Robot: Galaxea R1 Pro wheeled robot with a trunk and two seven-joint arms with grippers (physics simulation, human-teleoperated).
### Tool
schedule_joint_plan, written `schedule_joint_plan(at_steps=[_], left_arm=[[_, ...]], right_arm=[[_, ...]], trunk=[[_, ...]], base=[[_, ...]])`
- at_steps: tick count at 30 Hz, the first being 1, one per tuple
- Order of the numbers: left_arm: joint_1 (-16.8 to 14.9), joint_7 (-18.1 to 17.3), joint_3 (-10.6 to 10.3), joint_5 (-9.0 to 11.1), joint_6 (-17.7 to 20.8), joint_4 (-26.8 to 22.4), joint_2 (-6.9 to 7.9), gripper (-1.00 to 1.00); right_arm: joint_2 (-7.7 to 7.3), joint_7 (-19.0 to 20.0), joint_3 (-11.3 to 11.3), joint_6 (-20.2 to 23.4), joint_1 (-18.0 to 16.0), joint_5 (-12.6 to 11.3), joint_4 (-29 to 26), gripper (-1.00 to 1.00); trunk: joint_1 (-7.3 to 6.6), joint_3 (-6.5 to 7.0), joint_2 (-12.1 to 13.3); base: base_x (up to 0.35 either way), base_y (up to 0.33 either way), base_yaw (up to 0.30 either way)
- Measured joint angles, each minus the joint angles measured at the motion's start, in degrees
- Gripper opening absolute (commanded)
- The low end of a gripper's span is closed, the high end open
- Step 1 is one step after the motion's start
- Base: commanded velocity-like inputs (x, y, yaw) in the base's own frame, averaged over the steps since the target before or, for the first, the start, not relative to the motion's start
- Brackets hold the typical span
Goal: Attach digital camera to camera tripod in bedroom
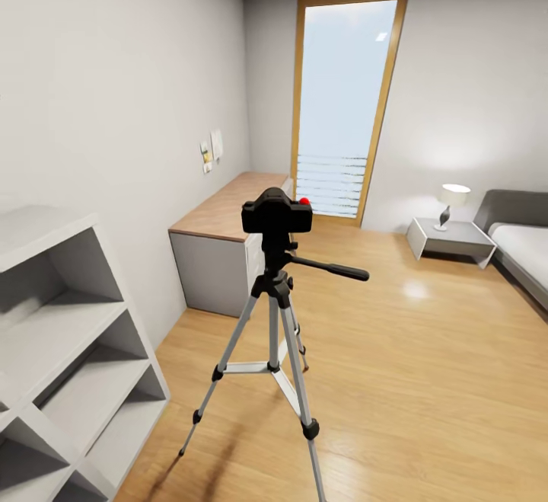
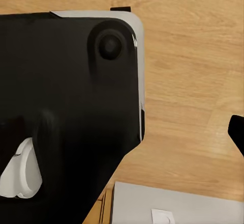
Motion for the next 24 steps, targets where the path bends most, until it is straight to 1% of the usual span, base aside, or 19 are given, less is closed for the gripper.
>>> schedule_joint_plan(at_steps=[10, 24], left_arm=[[0.0, 0.0, 0.0, 0.0, 0.0, 0.0, 0.0, 1.0], [0.0, 0.0, 0.0, 0.0, 0.0, 0.0, 0.0, 1.0]], right_arm=[[-0.31, -0.05, 0.02, 0.44, 0.0, 0.02, -0.01, 1.0], [-0.49, -0.02, 0.04, 0.08, 0.0, 0.17, -0.01, 1.0]], trunk=[[0.0, 0.77, 0.0], [0.0, 0.91, 0.01]], base=[[0.0, 0.0, 0.0], [0.0, 0.0, 0.0]])
